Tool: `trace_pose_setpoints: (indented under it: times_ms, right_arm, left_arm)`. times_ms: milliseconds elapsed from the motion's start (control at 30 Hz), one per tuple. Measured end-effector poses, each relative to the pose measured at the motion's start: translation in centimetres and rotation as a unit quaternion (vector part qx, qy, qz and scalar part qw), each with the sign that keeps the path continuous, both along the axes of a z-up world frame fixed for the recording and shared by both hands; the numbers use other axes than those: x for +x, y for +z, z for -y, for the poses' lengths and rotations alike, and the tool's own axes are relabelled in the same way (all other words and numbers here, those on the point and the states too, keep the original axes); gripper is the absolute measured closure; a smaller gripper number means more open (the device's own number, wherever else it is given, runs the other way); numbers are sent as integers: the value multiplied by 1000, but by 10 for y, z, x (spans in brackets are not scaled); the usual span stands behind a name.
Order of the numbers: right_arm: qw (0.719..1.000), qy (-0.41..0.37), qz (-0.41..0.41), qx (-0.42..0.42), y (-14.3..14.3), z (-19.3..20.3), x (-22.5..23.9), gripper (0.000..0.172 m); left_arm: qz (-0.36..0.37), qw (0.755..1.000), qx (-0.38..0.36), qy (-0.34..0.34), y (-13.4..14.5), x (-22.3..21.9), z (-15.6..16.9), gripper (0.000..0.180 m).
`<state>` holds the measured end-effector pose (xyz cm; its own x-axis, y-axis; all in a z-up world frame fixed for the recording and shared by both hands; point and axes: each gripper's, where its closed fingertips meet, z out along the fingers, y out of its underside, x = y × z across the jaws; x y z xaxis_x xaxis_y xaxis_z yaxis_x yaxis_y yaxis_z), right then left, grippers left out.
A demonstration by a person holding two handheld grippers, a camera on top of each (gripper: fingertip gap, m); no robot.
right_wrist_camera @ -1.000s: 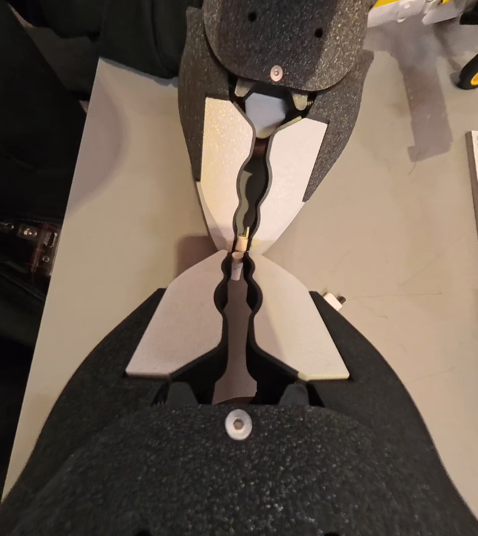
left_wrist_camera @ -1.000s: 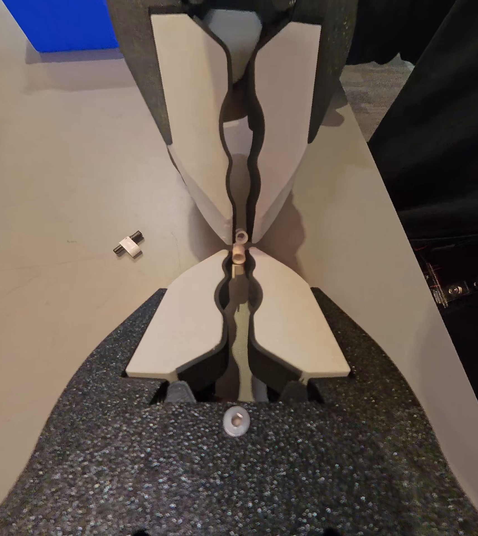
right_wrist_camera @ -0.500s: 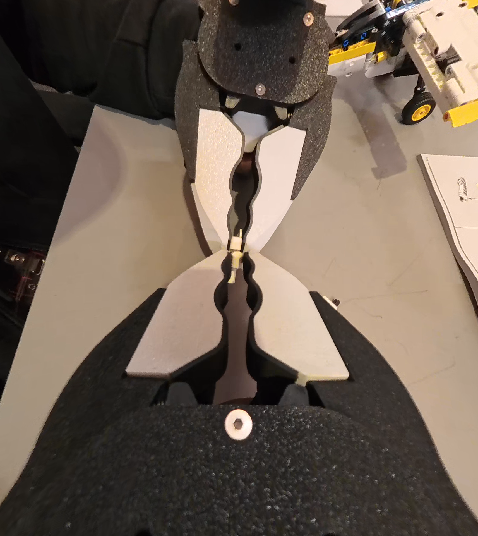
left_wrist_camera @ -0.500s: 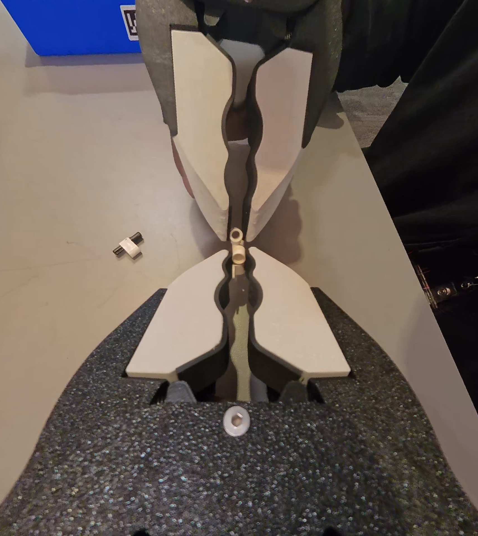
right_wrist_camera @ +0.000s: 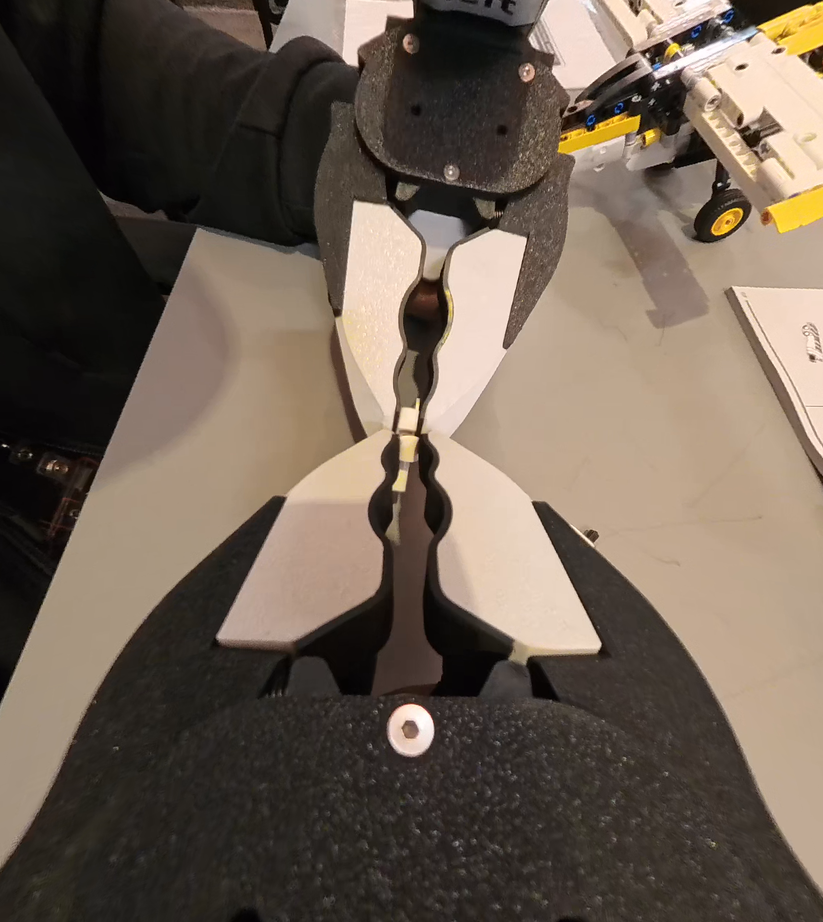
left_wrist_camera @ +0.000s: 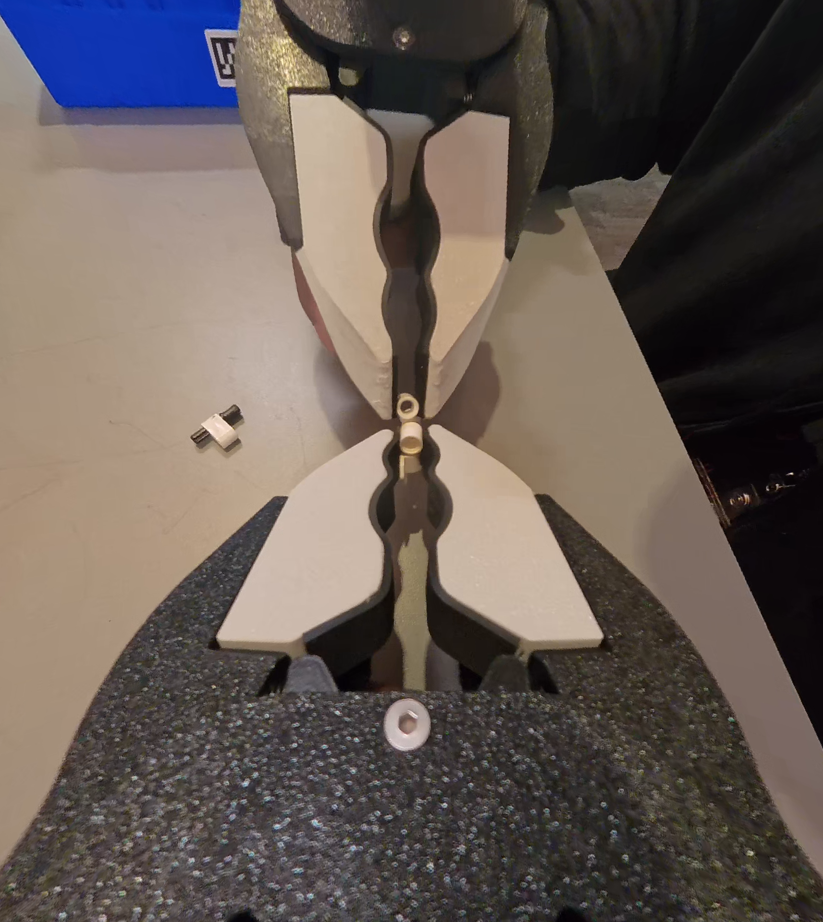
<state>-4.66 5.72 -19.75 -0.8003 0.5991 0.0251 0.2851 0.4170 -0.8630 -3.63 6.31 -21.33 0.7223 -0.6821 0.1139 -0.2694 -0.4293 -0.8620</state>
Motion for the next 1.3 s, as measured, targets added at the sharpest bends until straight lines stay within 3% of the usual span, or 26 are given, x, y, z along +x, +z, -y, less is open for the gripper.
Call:
trace_pose_setpoints:
  times_ms: [467, 767, 900, 1000, 1133, 1300]
  right_arm:
    - [998, 6, -37, -42, 7, 1, -2, 165]
    - [995, -29, -80, -52, 17, -7, -4, 165]
    - [992, -58, -103, -45, 24, -19, -5, 165]
    - [988, -89, -116, -48, 29, -25, -7, 165]
    - [980, -133, -138, -60, 35, -24, -17, 165]
    - [975, -159, -152, -28, 28, -13, -33, 165]
  left_arm:
    - [16, 1000, 21, -3, 8, 0, 0, 173]
    - [36, 998, 45, 7, 16, -4, -3, 173]
    - [51, 996, 59, 42, 23, -14, -10, 173]
    - [95, 988, 79, 90, 36, -27, -19, 173]
    - [221, 956, 101, 163, 62, -44, -31, 173]
    - [371, 910, 74, 170, 77, -43, -35, 173]
